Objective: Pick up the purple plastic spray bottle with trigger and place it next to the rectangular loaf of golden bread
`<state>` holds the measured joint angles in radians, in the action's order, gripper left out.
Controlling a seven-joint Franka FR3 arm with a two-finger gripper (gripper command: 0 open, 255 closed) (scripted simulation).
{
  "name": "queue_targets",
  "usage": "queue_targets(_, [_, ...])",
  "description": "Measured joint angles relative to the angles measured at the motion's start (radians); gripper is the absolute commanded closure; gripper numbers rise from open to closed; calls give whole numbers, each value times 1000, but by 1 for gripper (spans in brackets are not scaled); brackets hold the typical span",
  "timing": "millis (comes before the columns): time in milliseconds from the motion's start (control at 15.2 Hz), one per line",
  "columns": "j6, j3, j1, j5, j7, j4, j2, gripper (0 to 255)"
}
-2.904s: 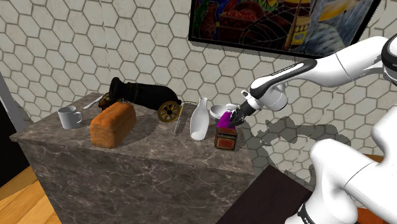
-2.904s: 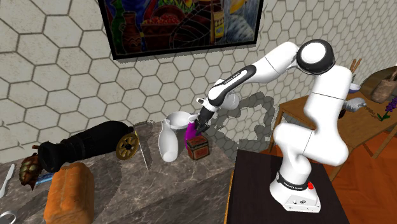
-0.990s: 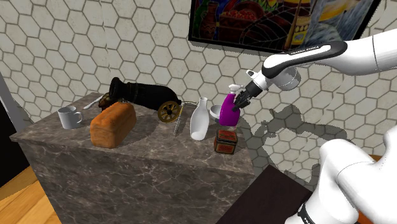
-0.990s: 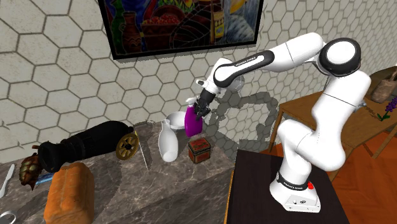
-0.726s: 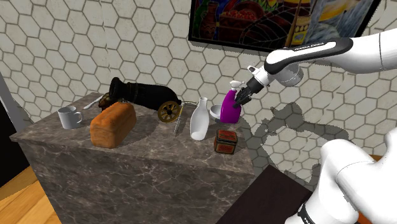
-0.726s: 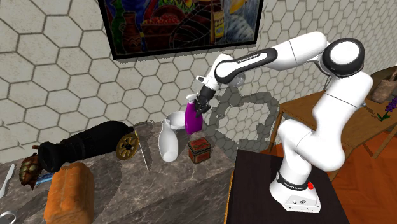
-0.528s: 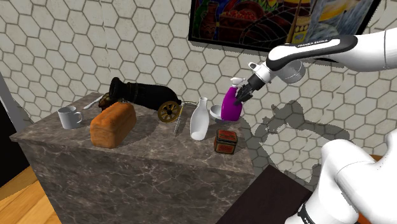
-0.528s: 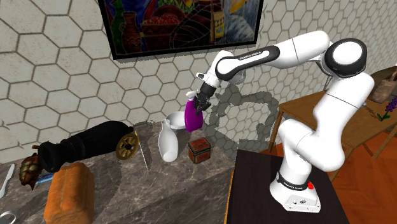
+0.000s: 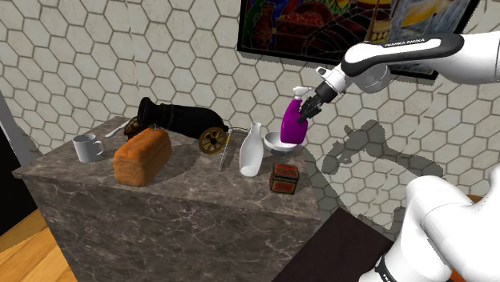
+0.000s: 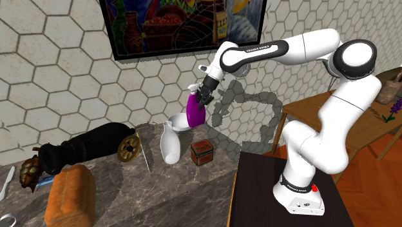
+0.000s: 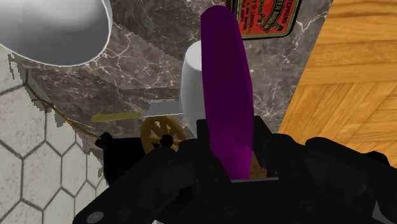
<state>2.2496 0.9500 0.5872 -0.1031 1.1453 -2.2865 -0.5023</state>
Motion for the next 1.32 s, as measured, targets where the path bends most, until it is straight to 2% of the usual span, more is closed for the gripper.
queue_targets(396, [-76,-38,-18,14,-37,62,-16,255])
queue_targets(1320, [-241,-88,-17,18,-103,233,-15,255])
